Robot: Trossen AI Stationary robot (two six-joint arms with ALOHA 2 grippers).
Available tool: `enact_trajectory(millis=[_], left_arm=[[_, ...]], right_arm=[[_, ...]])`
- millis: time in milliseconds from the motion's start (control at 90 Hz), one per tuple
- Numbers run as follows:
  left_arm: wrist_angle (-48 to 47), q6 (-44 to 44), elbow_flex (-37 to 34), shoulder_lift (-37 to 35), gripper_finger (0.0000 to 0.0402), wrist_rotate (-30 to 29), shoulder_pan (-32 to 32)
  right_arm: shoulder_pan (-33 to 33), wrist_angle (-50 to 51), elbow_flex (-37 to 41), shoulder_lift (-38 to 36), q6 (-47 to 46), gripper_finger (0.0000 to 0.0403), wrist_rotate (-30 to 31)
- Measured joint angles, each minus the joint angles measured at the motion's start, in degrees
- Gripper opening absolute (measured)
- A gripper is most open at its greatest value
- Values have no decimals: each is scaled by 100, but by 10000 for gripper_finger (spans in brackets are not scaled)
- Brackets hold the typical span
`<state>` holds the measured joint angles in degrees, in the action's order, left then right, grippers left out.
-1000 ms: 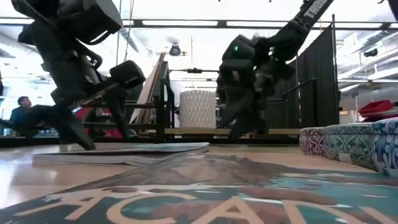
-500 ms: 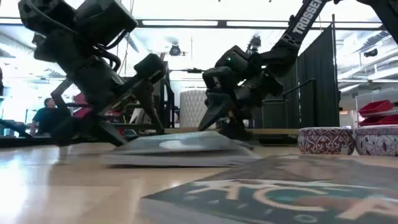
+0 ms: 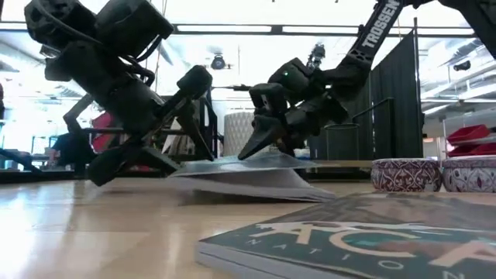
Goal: Stock shelves
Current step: Put the blue book on the bookshelf
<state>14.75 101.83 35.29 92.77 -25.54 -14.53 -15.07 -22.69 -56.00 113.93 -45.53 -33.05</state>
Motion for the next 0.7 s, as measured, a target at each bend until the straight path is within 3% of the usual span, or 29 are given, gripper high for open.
enact_trajectory(millis=[278,522,700], left_arm=[[690,-730,-2,-2,12,-138,-2],[1047,-1066,81,-62,3,-228,-38],[460,-1633,445,-459,2,-229,-150]], right_arm=[[-246,-809,6,-6,-516,6,-385],[-376,-780,6,-425,-320,27,-685],[-529,-513,-8,-1164,96,72,-730]])
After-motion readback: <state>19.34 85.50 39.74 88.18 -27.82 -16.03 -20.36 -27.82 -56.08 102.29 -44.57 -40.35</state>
